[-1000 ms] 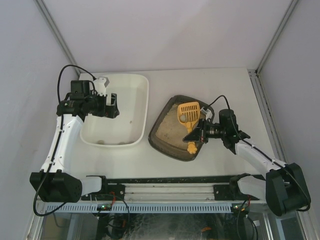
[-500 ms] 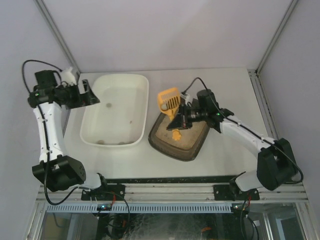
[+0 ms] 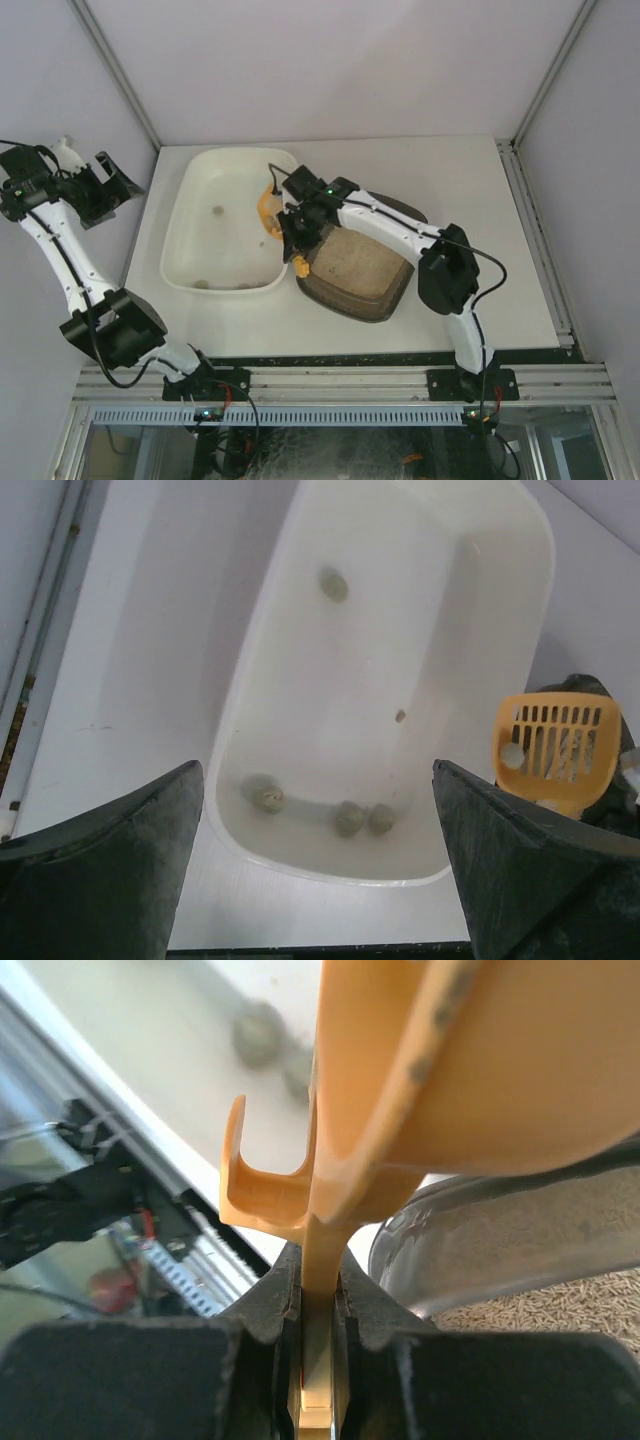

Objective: Clean the litter box

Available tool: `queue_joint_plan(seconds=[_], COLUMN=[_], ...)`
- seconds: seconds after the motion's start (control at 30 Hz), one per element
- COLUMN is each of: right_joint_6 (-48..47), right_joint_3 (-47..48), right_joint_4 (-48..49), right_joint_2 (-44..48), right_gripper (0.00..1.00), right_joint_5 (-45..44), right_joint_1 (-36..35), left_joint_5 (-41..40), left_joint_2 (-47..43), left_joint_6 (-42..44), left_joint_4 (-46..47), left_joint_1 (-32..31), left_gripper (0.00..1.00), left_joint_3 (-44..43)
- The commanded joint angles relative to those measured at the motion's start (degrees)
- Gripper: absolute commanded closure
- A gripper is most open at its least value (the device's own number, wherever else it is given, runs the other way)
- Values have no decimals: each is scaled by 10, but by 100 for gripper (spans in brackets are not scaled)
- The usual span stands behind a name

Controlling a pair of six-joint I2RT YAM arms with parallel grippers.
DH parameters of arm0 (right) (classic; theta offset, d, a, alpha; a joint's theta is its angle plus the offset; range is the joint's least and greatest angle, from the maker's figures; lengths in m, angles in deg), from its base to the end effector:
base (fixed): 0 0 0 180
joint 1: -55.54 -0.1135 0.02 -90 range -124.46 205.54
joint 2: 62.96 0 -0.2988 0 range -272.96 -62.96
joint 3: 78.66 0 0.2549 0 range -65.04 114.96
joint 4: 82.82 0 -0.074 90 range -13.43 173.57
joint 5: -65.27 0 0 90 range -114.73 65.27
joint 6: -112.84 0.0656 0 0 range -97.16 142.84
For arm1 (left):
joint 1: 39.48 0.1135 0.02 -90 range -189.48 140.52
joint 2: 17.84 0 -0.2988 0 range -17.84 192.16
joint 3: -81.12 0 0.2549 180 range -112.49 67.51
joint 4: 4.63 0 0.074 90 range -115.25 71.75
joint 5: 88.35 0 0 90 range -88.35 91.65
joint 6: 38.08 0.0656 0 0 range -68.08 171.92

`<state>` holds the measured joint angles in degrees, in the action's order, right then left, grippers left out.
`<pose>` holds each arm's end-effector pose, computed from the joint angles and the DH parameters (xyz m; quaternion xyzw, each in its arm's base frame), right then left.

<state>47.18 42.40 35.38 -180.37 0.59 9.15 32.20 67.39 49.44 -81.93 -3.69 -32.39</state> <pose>0.3123 0.3685 0.2818 -0.2385 0.9094 0.3268 0.0963 0.2671 0.1514 0.4335 -0.2091 0.8839 -0.1397 0.3942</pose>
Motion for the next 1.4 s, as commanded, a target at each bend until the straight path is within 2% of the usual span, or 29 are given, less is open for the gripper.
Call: queue_joint_plan(seconds=[0.0, 0.17, 0.3, 0.47, 0.63, 0.7, 0.77, 0.9, 0.97, 1.07, 1.2, 1.37], right_joint_6=[-75, -130, -147, -171, -166, -140, -109, -37, 2, 52, 118, 178], right_joint_3=[112, 168, 166, 170, 179, 174, 131, -1, -79, -209, -300, -364], right_joint_4=[-130, -171, -174, -167, -169, -170, -144, -101, -82, -51, -51, -72], right_joint_2=[-38, -70, -71, -74, -66, -35, 22, 155, 233, 344, 465, 566], right_gripper=[100, 100, 100, 100, 100, 100, 100, 100, 100, 100, 100, 100], right_joint_5=[-178, -399, -511, -583, -602, -563, -493, -368, -340, -354, -380, -380], right_joint_1=[-64, -146, -175, -190, -187, -174, -148, -74, -36, 1, 29, 32], left_joint_5=[24, 64, 91, 105, 79, 50, 28, -18, -40, -70, -126, -177], left_joint_2=[16, 8, 26, 62, 69, 70, 76, 117, 163, 250, 371, 419], left_joint_6=[2, 40, 73, 111, 141, 147, 147, 144, 154, 161, 177, 188], left_joint_4=[-10, -9, -26, -69, -84, -84, -82, -76, -81, -95, -95, -10], left_joint_1=[24, 24, 24, 17, -18, -56, -106, -244, -315, -407, -508, -621], left_gripper=[1, 1, 0, 0, 0, 0, 0, 0, 0, 0, 0, 0], left_joint_3=[-31, -16, -33, -75, -90, -98, -109, -159, -208, -310, -427, -400])
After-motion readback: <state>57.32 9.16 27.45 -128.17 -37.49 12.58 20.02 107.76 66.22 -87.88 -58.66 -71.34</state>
